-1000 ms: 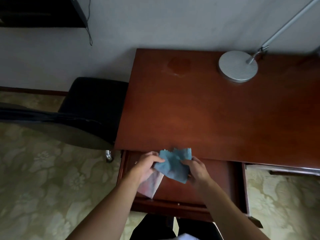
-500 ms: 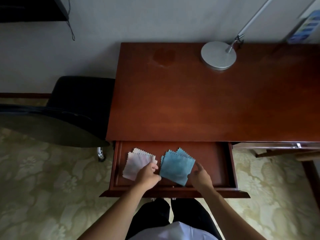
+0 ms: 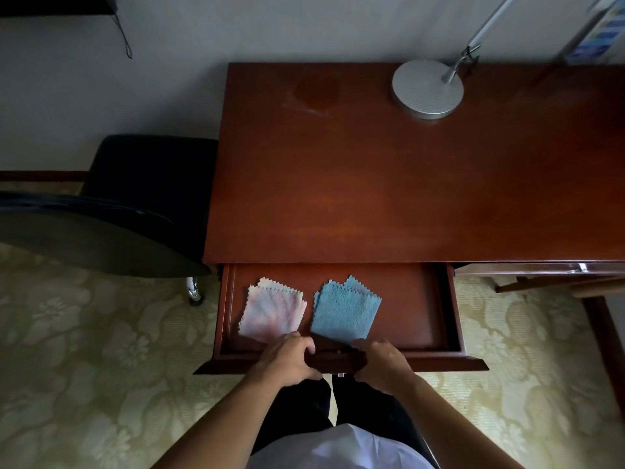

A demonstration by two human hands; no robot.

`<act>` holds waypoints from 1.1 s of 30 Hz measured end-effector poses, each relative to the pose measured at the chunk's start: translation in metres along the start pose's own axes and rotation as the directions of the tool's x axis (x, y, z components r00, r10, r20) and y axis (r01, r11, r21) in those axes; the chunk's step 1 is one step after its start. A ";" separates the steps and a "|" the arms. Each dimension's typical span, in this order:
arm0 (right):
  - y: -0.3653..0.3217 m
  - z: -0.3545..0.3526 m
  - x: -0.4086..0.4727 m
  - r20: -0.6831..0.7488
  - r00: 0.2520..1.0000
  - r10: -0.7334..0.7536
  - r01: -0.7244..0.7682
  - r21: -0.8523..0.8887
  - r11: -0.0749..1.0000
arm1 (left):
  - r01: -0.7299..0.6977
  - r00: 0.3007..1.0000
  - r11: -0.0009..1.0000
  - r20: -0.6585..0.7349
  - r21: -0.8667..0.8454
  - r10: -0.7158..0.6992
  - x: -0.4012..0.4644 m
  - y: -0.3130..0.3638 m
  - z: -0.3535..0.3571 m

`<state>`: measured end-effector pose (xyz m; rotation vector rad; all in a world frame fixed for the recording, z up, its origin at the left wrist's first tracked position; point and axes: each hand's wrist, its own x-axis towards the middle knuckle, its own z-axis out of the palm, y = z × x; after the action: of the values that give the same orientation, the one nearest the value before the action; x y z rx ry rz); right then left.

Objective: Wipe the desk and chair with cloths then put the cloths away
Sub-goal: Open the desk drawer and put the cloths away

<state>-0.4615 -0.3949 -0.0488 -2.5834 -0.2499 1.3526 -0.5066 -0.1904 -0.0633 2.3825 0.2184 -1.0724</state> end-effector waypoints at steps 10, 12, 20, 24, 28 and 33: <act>0.009 -0.013 0.007 -0.162 0.984 -0.075 0.052 -0.145 0.988 | 0.008 0.987 0.974 -0.158 0.226 0.028 0.003 0.005 -0.009; 0.005 -0.016 0.011 -0.246 0.965 -0.096 0.038 -0.230 0.972 | 0.045 0.973 0.961 -0.231 0.272 0.020 0.004 0.006 -0.011; -0.021 -0.035 0.021 -0.199 0.887 0.418 -0.297 0.447 0.844 | 0.325 0.815 0.385 0.049 -0.864 -0.578 0.031 0.032 -0.007; -0.036 -0.045 0.030 0.102 0.851 0.516 -0.163 0.984 0.074 | 0.179 0.851 -0.404 0.347 -0.897 -0.394 0.039 0.047 -0.031; -0.041 -0.055 0.034 0.259 0.872 0.416 -0.128 0.939 -0.318 | 0.092 0.888 -0.641 0.354 -0.762 -0.293 0.042 0.053 -0.047; -0.039 -0.079 0.049 0.297 0.884 0.362 -0.112 0.884 -0.453 | 0.032 0.908 -0.712 0.318 -0.702 -0.273 0.051 0.062 -0.059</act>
<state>-0.3709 -0.3536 -0.0335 -0.9450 1.2191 0.5963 -0.4125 -0.2157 -0.0437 0.2279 1.2498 -0.1476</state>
